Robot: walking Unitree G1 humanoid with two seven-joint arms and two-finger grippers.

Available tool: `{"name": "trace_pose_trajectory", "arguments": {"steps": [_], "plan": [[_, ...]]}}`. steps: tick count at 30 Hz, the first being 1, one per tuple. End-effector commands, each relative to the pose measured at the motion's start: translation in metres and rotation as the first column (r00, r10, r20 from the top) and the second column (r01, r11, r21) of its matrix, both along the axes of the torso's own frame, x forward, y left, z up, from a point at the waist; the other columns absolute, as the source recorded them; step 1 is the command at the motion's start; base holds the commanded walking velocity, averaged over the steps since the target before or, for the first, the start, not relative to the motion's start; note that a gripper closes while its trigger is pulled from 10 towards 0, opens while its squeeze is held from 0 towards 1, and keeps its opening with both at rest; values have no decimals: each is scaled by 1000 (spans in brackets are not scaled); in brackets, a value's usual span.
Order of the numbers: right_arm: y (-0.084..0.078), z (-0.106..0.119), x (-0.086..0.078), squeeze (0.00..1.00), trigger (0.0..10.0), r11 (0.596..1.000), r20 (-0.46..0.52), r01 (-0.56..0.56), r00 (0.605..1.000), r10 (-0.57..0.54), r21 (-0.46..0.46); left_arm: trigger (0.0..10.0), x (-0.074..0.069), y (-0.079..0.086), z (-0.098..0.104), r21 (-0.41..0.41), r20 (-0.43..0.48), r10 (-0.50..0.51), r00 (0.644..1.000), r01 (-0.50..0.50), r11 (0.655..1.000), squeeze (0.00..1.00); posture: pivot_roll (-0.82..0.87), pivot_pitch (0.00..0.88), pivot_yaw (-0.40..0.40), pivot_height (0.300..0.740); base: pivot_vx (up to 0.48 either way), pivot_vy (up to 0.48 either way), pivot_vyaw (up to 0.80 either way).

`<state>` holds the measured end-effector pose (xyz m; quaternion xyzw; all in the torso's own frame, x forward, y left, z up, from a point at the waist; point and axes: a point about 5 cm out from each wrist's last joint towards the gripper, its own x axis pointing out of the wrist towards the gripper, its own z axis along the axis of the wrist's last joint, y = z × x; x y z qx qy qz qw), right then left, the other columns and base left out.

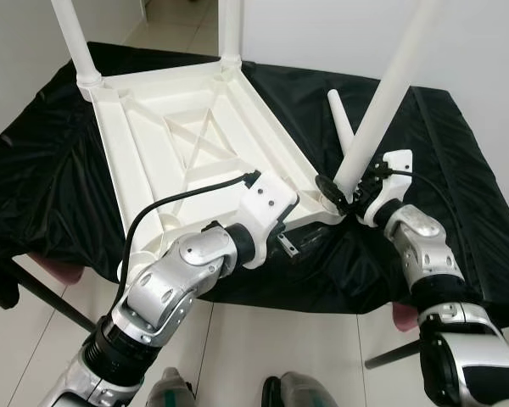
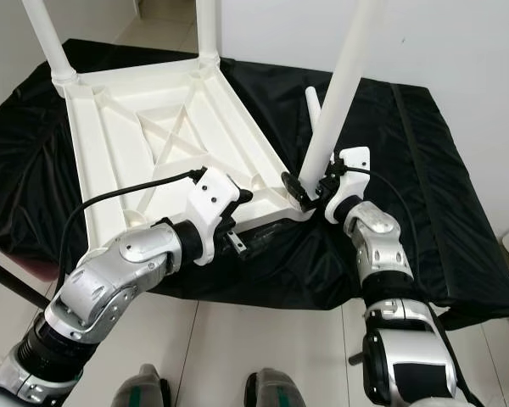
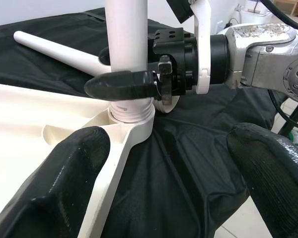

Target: Building children table

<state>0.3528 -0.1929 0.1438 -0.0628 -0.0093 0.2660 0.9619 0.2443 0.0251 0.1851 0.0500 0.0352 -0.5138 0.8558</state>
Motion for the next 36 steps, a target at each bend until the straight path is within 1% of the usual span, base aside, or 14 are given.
{"name": "trace_pose_trajectory", "arguments": {"steps": [1,13,14,15,18,21,25,28,29,32,33,34,35,36], "plan": [[-2,-1,0,0,0,1000,-5,-9,1000,9,-21,10000,-1,0,0,10,3,-33,999,33,999,0,-38,14,-37,740,0,0,0],[-6,-11,-2,0,0,998,-41,-47,998,45,-37,10000,-1,0,1,13,1,-33,999,33,999,0,-39,28,-32,740,0,0,0],[-7,-12,-2,0,8157,999,-43,-31,999,29,-32,10000,-2,0,1,13,1,-33,999,33,999,0,-39,31,-32,740,0,0,0],[-6,-12,-2,0,10000,1000,-45,-16,999,16,-9,10000,-2,0,1,14,1,-34,999,34,999,0,-38,34,-33,740,0,0,0],[-6,-12,-2,0,10000,1000,-46,-4,999,4,10,10000,-3,0,0,14,0,-34,999,34,999,0,-38,34,-33,740,0,0,0],[-1,-11,-2,0,10000,998,-40,45,998,-42,54,10000,-4,0,0,12,-2,-35,999,35,999,0,-39,38,-37,740,0,0,0],[7,-10,-1,0,10000,984,-47,154,988,-150,94,10000,-5,-1,-1,9,-7,-35,999,35,999,0,-42,42,-38,740,0,0,0],[10,-8,-2,0,10000,974,-41,198,980,-194,111,10000,-5,-1,-1,9,-8,-35,999,35,999,0,-45,44,-37,740,0,0,0],[11,-6,-2,0,10000,957,-52,257,966,-253,131,10000,-5,-1,-1,8,-9,-35,999,36,999,0,-48,43,-37,740,0,0,0],[11,-6,-2,0,10000,940,-67,308,951,-302,146,10000,-5,-1,-1,8,-9,-36,999,36,999,0,-48,43,-37,740,0,0,0],[10,-5,-3,0,10000,914,-75,375,927,-368,152,10000,-5,-2,-1,7,-10,-37,999,37,999,0,-49,43,-38,740,0,0,0],[10,-5,-3,0,10000,914,-75,375,927,-368,152,10000,-5,-2,-1,7,-10,-37,999,37,999,0,-49,43,-38,740,0,0,0],[10,-5,-5,0,10000,879,-79,455,891,-448,143,10000,-5,-2,-1,7,-10,-38,999,38,999,0,-51,41,-38,740,0,0,0],[10,-5,-5,0,10000,879,-79,455,891,-448,143,10000,-5,-2,-1,7,-10,-38,999,38,999,0,-51,41,-38,740,0,0,0]]}}
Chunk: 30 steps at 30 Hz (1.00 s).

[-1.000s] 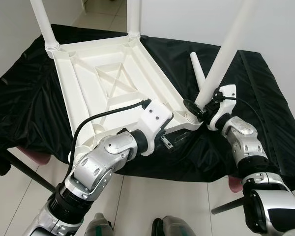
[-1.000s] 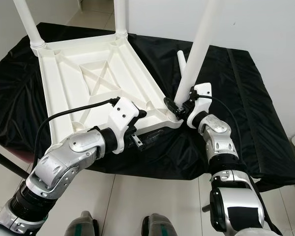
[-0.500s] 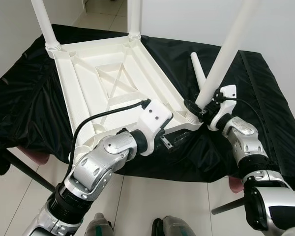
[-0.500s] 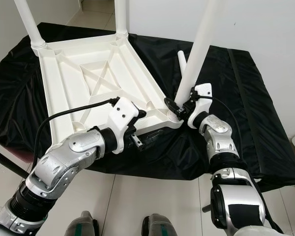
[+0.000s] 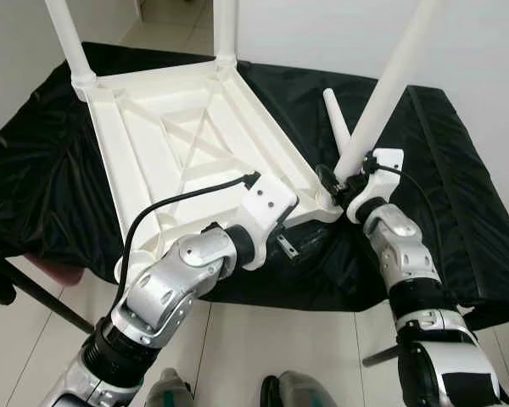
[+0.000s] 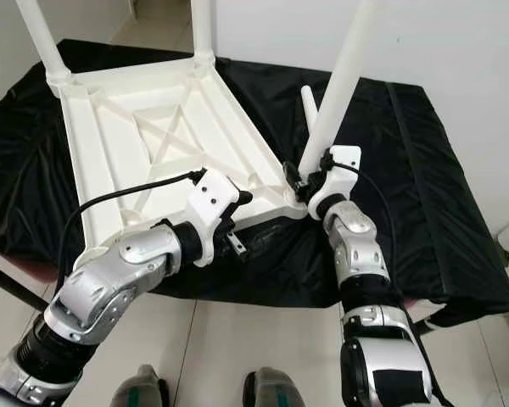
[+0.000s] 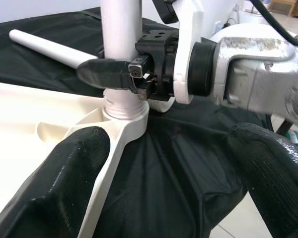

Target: Building children table

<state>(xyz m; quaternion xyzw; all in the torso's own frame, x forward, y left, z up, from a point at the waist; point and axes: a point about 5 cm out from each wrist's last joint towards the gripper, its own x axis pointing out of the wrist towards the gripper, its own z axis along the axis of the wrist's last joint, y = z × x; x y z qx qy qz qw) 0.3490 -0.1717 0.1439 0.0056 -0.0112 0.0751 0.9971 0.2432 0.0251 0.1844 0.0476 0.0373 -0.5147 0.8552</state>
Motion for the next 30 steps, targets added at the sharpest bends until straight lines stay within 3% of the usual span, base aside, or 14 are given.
{"name": "trace_pose_trajectory", "arguments": {"steps": [1,2,4,6,12,21,22,30], "plan": [[-12,-5,-6,0,10000,984,-45,176,984,-174,26,10000,-4,-2,-1,8,-4,-38,999,38,999,0,-52,40,-39,740,0,0,0],[-12,-5,-6,0,10000,984,-45,176,984,-174,26,10000,-4,-2,-1,8,-4,-38,999,38,999,0,-52,40,-39,740,0,0,0],[-12,-5,-17,0,10000,937,-55,345,938,-343,45,10000,-4,-3,-1,7,-4,-39,999,39,999,0,-51,43,-41,740,0,0,0],[-9,-4,-26,0,10000,900,-55,432,902,-429,61,10000,-4,-3,-1,5,-6,-39,999,39,999,0,-48,43,-45,740,0,0,0],[2,0,-33,0,10000,871,-48,486,874,-483,77,10000,-5,-4,-1,2,-11,-36,999,36,999,0,-41,45,-53,740,0,0,0],[5,2,-33,0,10000,874,-51,483,876,-480,53,10000,-6,-4,-2,1,-16,-31,999,31,1000,0,-36,41,-58,740,0,0,0],[5,2,-31,1000,10000,885,-52,464,886,-461,50,10000,-6,-3,-2,1,-16,-29,999,29,1000,0,-34,38,-59,740,0,0,0],[3,2,-25,1000,10000,935,-50,353,935,-351,43,10000,-6,-4,-3,-3,-20,-29,999,29,1000,0,-47,35,-56,740,0,0,0]]}}
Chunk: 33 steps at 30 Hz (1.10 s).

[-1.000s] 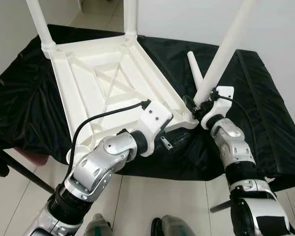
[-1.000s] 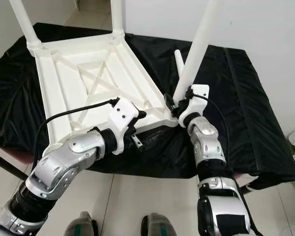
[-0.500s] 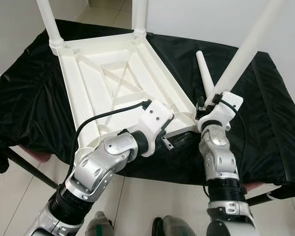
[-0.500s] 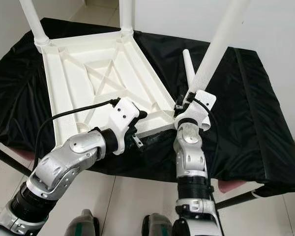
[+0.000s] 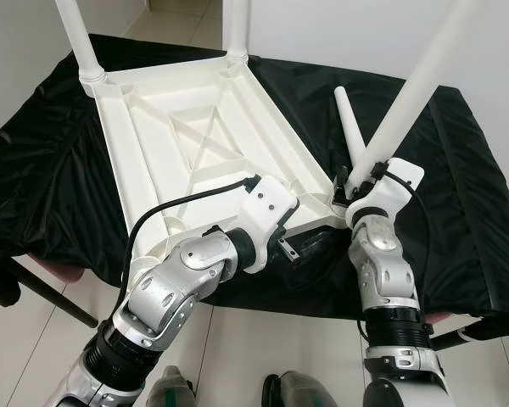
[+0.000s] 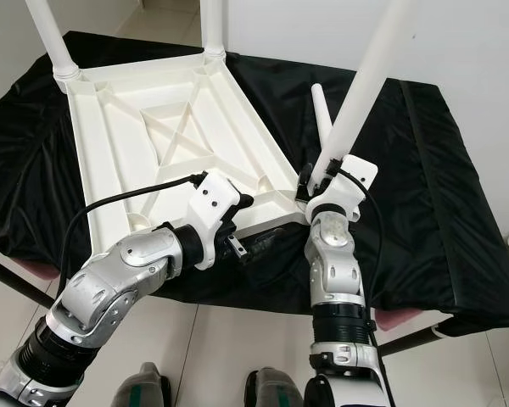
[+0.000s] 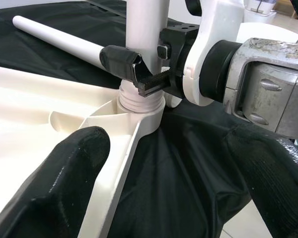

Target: Building children table

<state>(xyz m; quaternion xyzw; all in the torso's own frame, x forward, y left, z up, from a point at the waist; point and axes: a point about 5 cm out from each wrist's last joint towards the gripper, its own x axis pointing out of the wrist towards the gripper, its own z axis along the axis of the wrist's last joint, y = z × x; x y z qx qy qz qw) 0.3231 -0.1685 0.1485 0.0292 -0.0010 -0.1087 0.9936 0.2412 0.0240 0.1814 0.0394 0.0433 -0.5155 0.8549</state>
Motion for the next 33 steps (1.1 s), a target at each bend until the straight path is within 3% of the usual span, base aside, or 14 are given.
{"name": "trace_pose_trajectory", "arguments": {"steps": [1,5,6,8,9,11,16,18,22,29,30,31,32,33], "plan": [[0,-3,1,1000,10000,1000,-14,-8,1000,8,5,10000,-4,-3,0,5,-1,-29,1000,29,1000,0,-47,35,-56,740,0,0,0],[-7,-8,3,1000,10000,993,-35,-113,993,112,-36,10000,-4,-3,0,6,4,-32,999,32,999,0,-47,26,-57,740,0,0,0],[-10,-12,5,114,10000,981,-52,-190,981,188,-48,10000,-4,-3,1,7,5,-33,999,33,999,0,-47,26,-55,740,0,0,0],[-10,-12,5,114,10000,981,-52,-190,981,188,-48,10000,-4,-3,1,7,5,-33,999,33,999,0,-47,26,-55,740,0,0,0],[-13,-14,6,0,10000,969,-64,-240,969,237,-53,10000,-3,-3,1,7,5,-33,999,33,999,0,-47,26,-55,740,0,0,0],[-16,-15,9,0,10000,927,-64,-371,928,368,-49,10000,-3,-2,1,9,7,-36,999,36,999,0,-50,27,-50,740,0,0,0],[-18,-16,11,0,10000,858,-67,-505,863,500,-97,10000,-2,-2,2,11,10,-36,999,36,999,0,-50,30,-47,740,0,0,0],[-18,-16,11,0,10000,858,-67,-505,863,500,-97,10000,-2,-2,2,11,10,-36,999,36,999,0,-50,30,-47,740,0,0,0],[-19,-14,18,0,10000,788,-49,-605,796,604,-117,10000,-1,-1,2,15,14,-28,1000,28,999,0,-37,35,-41,740,0,0,0],[-19,-10,25,0,9882,757,-29,-642,765,644,-118,10000,-1,0,3,18,14,-24,1000,24,1000,0,-28,36,-41,740,0,0,0],[-20,-9,27,0,8863,755,-29,-642,764,645,-133,10000,-1,1,2,19,14,-23,1000,23,1000,0,-29,36,-41,740,0,0,0],[-20,-9,27,0,8863,755,-29,-642,764,645,-133,10000,-1,1,2,19,14,-23,1000,23,1000,0,-29,36,-41,740,0,0,0],[-21,-9,28,0,3804,755,-39,-638,767,640,-148,10000,-1,1,2,20,15,-23,1000,22,1000,0,-27,35,-41,740,0,0,0],[-21,-9,28,0,3804,755,-39,-638,767,640,-148,10000,-1,1,2,20,15,-23,1000,22,1000,0,-27,35,-41,740,0,0,0]]}}
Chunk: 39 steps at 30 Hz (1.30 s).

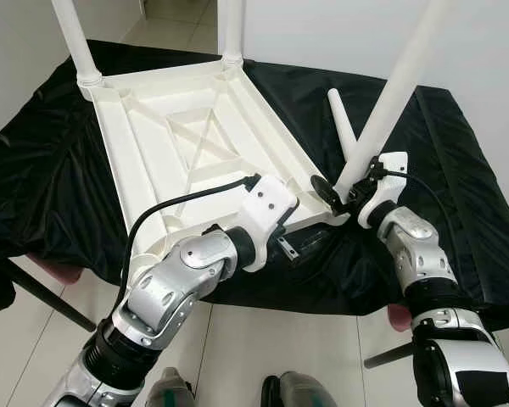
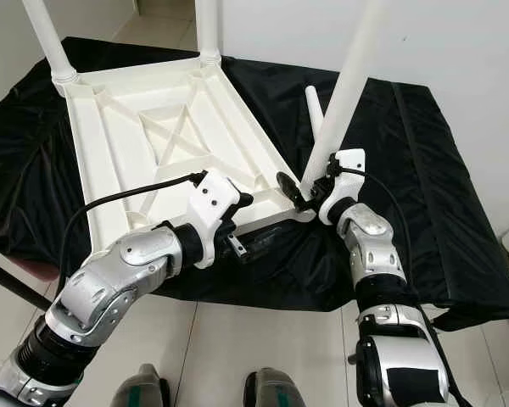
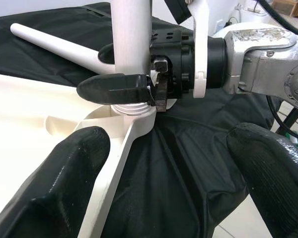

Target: Building children table

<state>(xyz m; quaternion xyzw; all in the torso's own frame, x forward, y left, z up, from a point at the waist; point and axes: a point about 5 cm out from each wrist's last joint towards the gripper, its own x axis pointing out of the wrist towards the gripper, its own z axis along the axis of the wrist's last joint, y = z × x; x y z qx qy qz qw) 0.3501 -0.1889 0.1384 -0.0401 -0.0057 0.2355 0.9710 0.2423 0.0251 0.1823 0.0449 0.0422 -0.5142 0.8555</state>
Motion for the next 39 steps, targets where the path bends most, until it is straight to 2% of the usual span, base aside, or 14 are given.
{"name": "trace_pose_trajectory", "arguments": {"steps": [1,7,16,17,18,19,23,26,29,31,32,35,38,39], "plan": [[-3,0,3,0,0,1000,-4,5,1000,-5,-23,10000,-2,0,2,13,8,-24,1000,24,1000,0,-26,34,-42,740,0,0,0],[-7,-7,2,0,0,999,-31,-7,1000,5,-45,10000,-2,0,1,13,7,-24,1000,24,1000,0,-30,35,-42,740,0,0,0],[-10,-14,0,0,0,1000,-38,-11,999,11,-11,10000,-3,-2,2,12,7,-32,999,32,999,0,-36,41,-40,740,0,0,0],[-10,-15,0,0,5098,1000,-37,-8,999,8,1,10000,-3,-2,2,12,6,-32,999,32,999,0,-36,41,-40,740,0,0,0],[-9,-15,-1,0,5098,1000,-36,2,999,-1,6,10000,-3,-2,1,11,6,-33,999,32,999,0,-36,41,-40,740,0,0,0],[-8,-15,-1,0,10000,1000,-31,10,999,-10,13,10000,-3,-2,1,11,5,-33,999,33,999,0,-37,42,-41,740,0,0,0],[2,-13,-1,0,10000,998,-24,44,999,-43,37,10000,-4,-2,1,9,4,-33,999,33,999,0,-42,44,-42,740,0,0,0],[2,-13,-1,0,10000,998,-24,44,999,-43,37,10000,-4,-2,1,9,4,-33,999,33,999,0,-42,44,-42,740,0,0,0],[9,-12,-1,0,10000,994,-30,106,994,-105,34,10000,-3,-2,1,7,3,-33,999,33,999,0,-47,43,-46,740,0,0,0],[11,-11,1,0,10000,970,-62,236,971,-233,55,10000,-3,-4,1,3,2,-35,999,35,999,0,-52,40,-50,740,0,0,0],[11,-11,1,0,10000,970,-62,236,971,-233,55,10000,-3,-4,1,3,2,-35,999,35,999,0,-52,40,-50,740,0,0,0],[12,-13,-1,0,10000,920,-82,378,925,-372,98,10000,-3,-5,1,1,3,-39,999,39,999,0,-53,34,-54,740,0,0,0],[14,-13,-3,0,10000,906,-82,409,912,-402,107,10000,-3,-5,1,1,2,-40,999,40,999,0,-52,34,-54,740,0,0,0],[16,-13,-5,0,10000,889,-78,442,897,-436,117,10000,-3,-5,1,1,2,-40,999,40,999,0,-51,32,-55,740,0,0,0]]}}
